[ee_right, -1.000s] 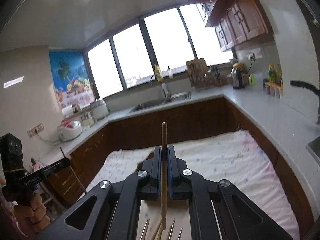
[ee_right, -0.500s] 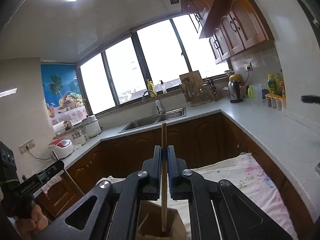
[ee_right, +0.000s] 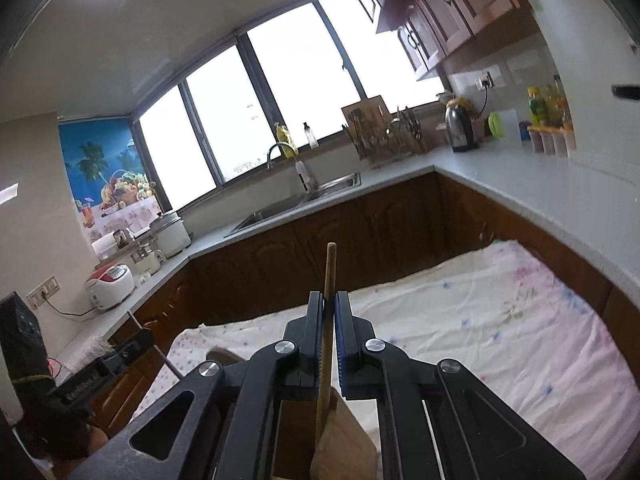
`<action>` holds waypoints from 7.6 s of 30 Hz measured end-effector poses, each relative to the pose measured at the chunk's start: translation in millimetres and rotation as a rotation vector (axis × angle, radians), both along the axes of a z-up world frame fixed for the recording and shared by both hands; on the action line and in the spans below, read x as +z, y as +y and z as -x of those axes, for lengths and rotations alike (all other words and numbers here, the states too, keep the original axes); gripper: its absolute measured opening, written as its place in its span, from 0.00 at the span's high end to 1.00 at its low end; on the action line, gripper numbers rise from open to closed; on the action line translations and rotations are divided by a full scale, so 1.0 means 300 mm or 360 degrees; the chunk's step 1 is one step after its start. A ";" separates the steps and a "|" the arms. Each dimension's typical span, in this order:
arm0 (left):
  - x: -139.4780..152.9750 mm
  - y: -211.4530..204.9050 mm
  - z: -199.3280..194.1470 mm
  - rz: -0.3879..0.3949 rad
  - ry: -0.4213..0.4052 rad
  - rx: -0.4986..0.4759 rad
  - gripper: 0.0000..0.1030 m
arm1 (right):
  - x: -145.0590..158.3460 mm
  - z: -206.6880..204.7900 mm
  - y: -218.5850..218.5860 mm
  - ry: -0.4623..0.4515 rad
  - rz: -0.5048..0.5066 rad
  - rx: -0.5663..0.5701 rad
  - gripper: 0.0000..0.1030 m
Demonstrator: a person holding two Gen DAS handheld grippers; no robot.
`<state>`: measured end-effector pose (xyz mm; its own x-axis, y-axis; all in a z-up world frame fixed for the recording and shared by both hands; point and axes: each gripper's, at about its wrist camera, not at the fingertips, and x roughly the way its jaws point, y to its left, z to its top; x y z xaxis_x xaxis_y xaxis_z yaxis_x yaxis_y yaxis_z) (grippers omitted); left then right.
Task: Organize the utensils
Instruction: 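Lift both chopsticks and carry them upright into the wooden utensil holder, then open the left tool while the right tool opens, releasing both chopsticks into the holder, then move both open tools back down to the remaining chopsticks, then close the left tool on a metal chopstick while the right tool grasps another metal chopstick, then lift both chopsticks and lower them upright into the wooden holder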
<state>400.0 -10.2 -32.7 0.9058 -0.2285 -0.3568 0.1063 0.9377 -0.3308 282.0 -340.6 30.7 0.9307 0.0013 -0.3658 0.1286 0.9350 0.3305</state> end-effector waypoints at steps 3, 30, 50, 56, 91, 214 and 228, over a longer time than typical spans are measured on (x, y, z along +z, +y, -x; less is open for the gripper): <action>-0.006 -0.028 -0.027 -0.0014 -0.0003 0.0004 0.97 | -0.008 0.000 0.004 0.0015 0.0005 -0.0001 0.94; 0.103 0.095 0.150 -0.0015 0.0045 0.0066 0.11 | 0.065 0.143 -0.024 -0.0030 -0.0128 0.0019 0.09; 0.123 0.183 0.587 0.0016 0.0229 0.0090 0.05 | 0.009 0.503 0.066 0.0119 -0.0145 0.0059 0.07; 0.124 0.200 0.675 0.0018 0.0280 0.0097 0.05 | -0.026 0.572 0.088 0.0187 -0.0129 0.0049 0.07; 0.014 -0.049 0.574 -0.0376 0.0710 -0.0144 0.30 | -0.237 0.523 0.121 0.0562 -0.0058 0.0128 0.47; 0.350 0.092 0.785 -0.0236 0.0245 -0.0333 0.97 | 0.102 0.573 0.222 0.0272 0.0138 0.0257 0.96; 0.408 0.129 0.732 -0.0170 0.0132 -0.0302 0.97 | 0.202 0.500 0.187 0.0150 0.0169 0.0212 0.96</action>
